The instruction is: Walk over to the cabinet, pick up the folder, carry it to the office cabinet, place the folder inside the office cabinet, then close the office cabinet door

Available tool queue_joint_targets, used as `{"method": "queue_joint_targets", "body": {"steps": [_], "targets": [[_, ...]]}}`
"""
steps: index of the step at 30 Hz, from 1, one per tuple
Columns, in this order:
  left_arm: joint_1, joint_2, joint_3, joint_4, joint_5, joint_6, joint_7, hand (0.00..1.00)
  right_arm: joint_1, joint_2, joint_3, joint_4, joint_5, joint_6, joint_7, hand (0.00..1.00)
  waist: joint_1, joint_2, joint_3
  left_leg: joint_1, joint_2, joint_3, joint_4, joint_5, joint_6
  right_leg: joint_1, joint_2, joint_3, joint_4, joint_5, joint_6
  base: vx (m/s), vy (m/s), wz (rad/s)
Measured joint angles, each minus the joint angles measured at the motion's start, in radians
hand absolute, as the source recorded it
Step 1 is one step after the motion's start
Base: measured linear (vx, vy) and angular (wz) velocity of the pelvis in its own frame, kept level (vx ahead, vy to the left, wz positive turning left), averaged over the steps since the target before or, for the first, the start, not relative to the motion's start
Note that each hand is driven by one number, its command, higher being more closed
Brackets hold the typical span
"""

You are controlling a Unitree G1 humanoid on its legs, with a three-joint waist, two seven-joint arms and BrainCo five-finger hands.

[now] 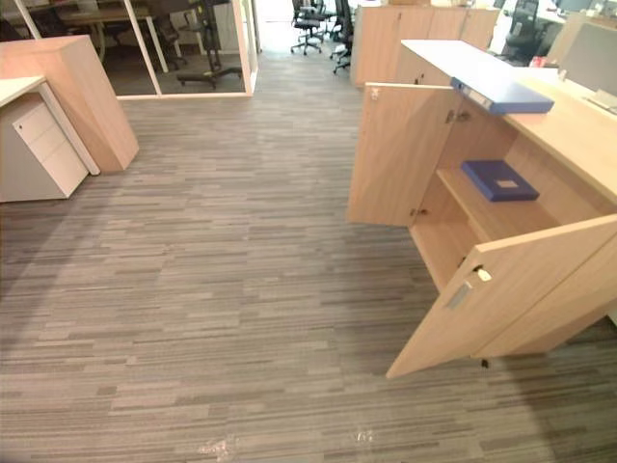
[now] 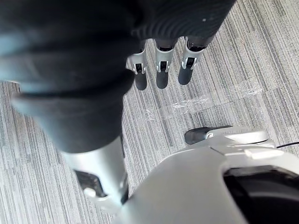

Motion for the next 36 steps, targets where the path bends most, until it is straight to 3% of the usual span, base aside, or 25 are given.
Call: {"method": "queue_joint_targets", "body": {"steps": [7,35,36], "targets": [[-0.009,0.006,-0.016,0.011,-0.057,-0.001,-0.013,0.0,-0.019,0.003,-0.012,0.011,0.0,-0.004,0.002,0.0,-0.001,0.004,0.02,0.021,0.001,0.001,-0.017,-0.001,-0.006,0.021,0.0,-0.002,-0.004,-0.015,0.036,0.0,0.0,0.0],[-0.012,0.011,-0.032,0.011,-0.05,-0.008,-0.013,0.0,-0.02,0.003,-0.011,0.011,0.0,-0.004,0.002,0.0,0.0,-0.005,0.033,0.034,0.001,0.003,-0.025,-0.001,-0.007,0.03,0.0,-0.002,-0.008,-0.012,0.033,-0.01,-0.002,0.0],[-0.015,0.012,-0.026,0.011,-0.051,-0.009,-0.013,0.0,-0.025,0.004,-0.01,0.011,0.0,-0.004,0.002,0.0,0.002,-0.009,0.044,0.016,0.001,0.003,0.014,-0.022,-0.016,0.03,-0.002,-0.002,-0.005,-0.013,0.032,0.0,0.0,0.0]]}}
